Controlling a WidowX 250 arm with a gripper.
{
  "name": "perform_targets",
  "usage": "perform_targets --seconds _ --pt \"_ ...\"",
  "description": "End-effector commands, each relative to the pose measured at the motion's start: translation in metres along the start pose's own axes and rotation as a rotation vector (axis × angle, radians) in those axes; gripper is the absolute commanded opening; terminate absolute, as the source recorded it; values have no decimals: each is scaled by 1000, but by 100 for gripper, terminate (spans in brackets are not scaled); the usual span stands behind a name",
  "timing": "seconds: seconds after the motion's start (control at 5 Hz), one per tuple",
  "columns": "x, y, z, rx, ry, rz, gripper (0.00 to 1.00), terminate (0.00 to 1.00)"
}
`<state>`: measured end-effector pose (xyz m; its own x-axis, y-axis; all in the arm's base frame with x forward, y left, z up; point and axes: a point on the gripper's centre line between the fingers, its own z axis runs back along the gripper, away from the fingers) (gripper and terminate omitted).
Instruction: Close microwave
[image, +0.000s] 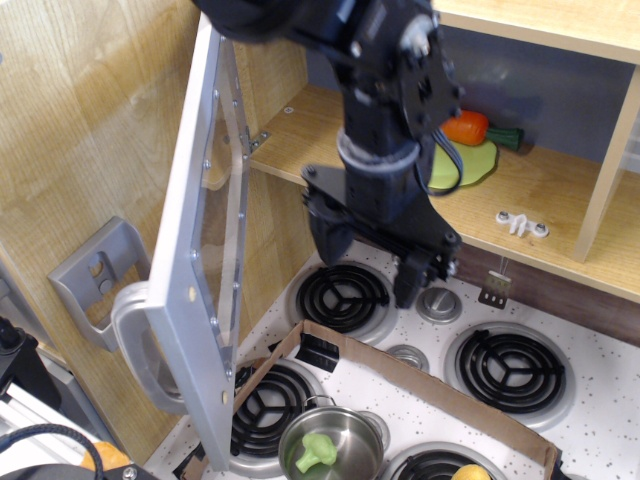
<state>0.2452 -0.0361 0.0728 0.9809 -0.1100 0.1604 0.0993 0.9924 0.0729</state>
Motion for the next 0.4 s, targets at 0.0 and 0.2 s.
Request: perform_targets --seconds 0.0,0.2 --pt "-3 23 64 89 -74 -57 100 0" --pt "-8 36 93 115 -51 -109 100 0"
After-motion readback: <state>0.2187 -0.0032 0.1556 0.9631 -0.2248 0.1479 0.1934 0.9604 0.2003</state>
